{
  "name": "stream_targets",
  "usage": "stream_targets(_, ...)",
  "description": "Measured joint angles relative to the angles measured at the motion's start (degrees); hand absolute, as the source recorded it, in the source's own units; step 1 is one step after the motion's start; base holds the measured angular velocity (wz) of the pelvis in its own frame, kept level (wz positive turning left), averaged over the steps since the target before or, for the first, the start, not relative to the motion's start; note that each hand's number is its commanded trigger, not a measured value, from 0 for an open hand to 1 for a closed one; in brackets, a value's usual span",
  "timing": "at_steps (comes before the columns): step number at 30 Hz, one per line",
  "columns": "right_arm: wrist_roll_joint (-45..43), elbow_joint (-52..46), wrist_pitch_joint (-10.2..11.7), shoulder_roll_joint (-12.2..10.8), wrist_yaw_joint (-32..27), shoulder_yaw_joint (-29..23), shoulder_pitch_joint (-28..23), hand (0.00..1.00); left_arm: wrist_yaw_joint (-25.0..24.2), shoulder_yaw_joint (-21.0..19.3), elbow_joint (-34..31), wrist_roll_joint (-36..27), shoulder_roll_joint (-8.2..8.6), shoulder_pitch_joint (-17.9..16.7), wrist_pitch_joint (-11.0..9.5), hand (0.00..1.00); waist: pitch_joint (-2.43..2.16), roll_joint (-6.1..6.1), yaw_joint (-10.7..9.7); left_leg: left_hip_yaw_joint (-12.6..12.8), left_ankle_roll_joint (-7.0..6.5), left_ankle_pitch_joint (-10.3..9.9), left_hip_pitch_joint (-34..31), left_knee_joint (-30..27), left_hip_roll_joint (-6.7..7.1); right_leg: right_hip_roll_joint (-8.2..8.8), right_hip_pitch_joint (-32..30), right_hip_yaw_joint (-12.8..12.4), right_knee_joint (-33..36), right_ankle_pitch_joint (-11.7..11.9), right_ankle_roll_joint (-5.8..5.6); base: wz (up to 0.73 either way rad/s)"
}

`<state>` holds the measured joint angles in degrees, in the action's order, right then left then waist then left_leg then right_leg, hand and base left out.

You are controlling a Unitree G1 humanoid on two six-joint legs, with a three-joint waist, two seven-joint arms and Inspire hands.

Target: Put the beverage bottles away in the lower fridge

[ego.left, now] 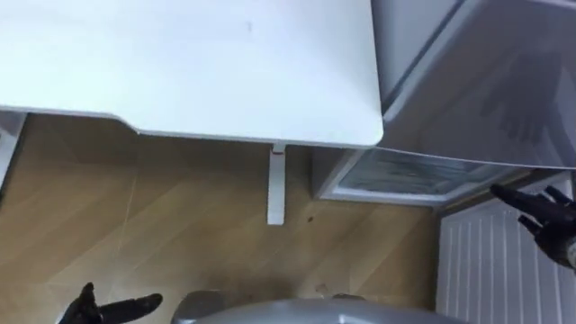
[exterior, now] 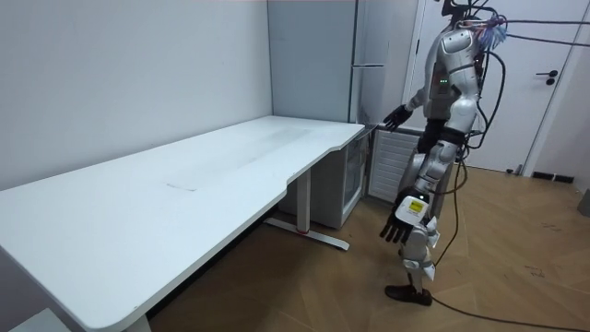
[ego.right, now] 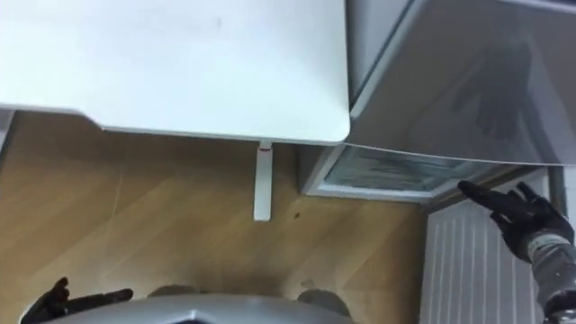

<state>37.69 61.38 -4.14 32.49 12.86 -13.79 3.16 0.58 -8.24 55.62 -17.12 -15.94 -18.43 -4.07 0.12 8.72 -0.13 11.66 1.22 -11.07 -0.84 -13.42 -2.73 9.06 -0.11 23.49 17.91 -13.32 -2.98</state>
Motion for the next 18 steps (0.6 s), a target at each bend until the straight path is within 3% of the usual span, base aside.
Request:
stream_targets(4,-6.6,-6.2,0.0,0.1,-3.6,-4.7,-0.4,0.00,0.0,-2.2,0.0,1.1,0.19,-0.4,1.3,0.00,-0.09,0.20,-2.3,0.8,-0.01,0.0,2.2,0.8,0.01,-0.63,2.0,-1.6,-1.8,0.9,-0.28,-0.15)
stream_targets(8,-11.6,-7.7,0.0,0.5,-7.0,-5.6,-0.4,0.00,-0.2,-3.0,-0.3,1.1,0.11,-0.3,2.8,0.00,-0.24,0.33,-4.0,0.8,-0.01,0.0,2.8,0.9,-0.30,-1.42,3.1,-2.4,-3.5,1.9,-0.19,-0.05)
stream_targets(14,-11.7,-6.4,-0.3,1.0,-9.2,-8.0,-0.4,0.00,-0.8,-4.8,0.0,1.3,0.17,-0.5,3.8,0.00,-0.31,0.01,-4.6,0.9,0.23,-0.2,3.6,1.7,-0.82,-2.12,3.4,-3.3,-3.5,2.6,0.33,-0.10)
stream_targets(18,-9.1,-4.7,-0.8,2.1,-11.2,-11.0,-1.1,0.00,-1.1,-5.7,-0.2,1.7,0.70,-2.7,4.2,0.00,-0.37,-0.01,-5.8,0.9,0.30,-0.3,4.3,1.7,-0.87,-2.22,4.0,-3.8,-3.6,2.6,0.34,0.00)
